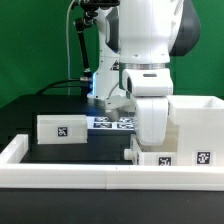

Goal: Assemble drawer

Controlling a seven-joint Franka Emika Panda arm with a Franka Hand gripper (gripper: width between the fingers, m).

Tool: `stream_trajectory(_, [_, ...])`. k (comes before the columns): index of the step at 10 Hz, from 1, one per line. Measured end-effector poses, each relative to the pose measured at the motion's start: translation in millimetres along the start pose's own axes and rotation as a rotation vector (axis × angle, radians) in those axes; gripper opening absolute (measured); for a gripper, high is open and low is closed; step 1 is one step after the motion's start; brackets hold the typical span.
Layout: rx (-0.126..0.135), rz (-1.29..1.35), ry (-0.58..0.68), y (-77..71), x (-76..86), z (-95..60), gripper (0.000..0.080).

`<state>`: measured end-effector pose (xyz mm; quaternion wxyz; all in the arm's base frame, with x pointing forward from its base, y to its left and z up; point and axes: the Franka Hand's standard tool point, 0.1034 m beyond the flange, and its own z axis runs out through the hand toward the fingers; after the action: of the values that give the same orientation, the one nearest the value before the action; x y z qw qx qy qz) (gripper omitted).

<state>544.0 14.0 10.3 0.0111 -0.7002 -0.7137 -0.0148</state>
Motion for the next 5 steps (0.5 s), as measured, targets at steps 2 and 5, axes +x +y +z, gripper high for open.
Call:
stream_trajectory(2, [0.001,0.0,0.0,-0.2,-0.1,0.4,0.0045])
stream_trajectory(5, [0.002,0.003,-0.001,-0.4,-2.1,0.1,0.0392])
